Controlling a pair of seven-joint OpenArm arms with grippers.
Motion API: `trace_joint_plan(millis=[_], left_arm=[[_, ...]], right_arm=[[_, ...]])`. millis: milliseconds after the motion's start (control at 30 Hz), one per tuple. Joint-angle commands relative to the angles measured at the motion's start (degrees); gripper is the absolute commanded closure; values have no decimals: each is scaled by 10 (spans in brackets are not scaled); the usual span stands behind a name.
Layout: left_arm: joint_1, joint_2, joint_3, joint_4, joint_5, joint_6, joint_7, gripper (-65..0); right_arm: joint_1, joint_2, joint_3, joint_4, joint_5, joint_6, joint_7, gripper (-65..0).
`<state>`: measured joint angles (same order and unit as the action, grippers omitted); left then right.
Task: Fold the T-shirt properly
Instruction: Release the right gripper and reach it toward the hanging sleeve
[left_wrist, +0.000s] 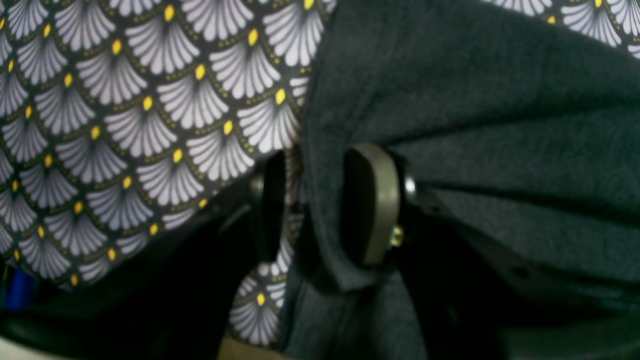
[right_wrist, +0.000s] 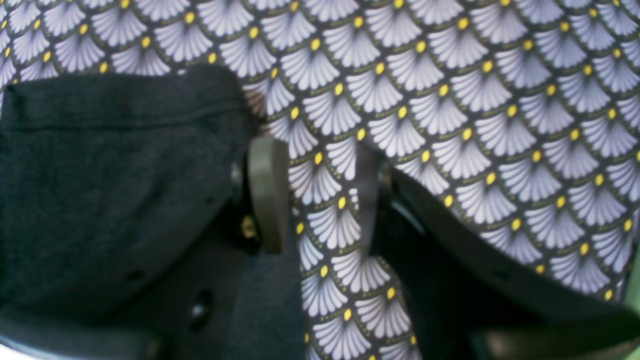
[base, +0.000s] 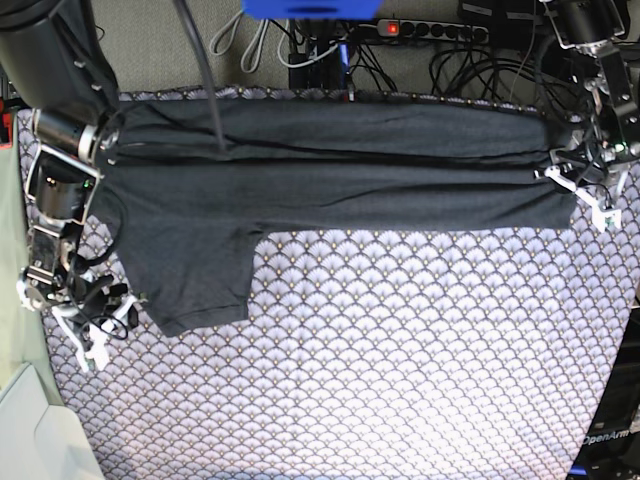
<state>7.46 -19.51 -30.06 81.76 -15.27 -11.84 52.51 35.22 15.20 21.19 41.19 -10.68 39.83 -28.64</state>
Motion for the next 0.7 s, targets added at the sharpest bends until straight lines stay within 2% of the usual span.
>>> trace_joint_plan(millis=[0, 533, 600, 667], left_arm=[[-3, -10, -3, 7, 5, 2, 5, -235], [-3, -10, -3, 7, 6, 2, 5, -235], [-3, -9, -3, 7, 6, 2, 5, -235], [-3, -9, -3, 7, 7, 2, 5, -235]], right_arm=[[18, 6, 0, 9, 7, 2, 14, -237], [-48, -22, 0, 8, 8, 2, 37, -230], [-49, -22, 0, 8, 8, 2, 37, -200], [-49, -22, 0, 8, 8, 2, 37, -122]])
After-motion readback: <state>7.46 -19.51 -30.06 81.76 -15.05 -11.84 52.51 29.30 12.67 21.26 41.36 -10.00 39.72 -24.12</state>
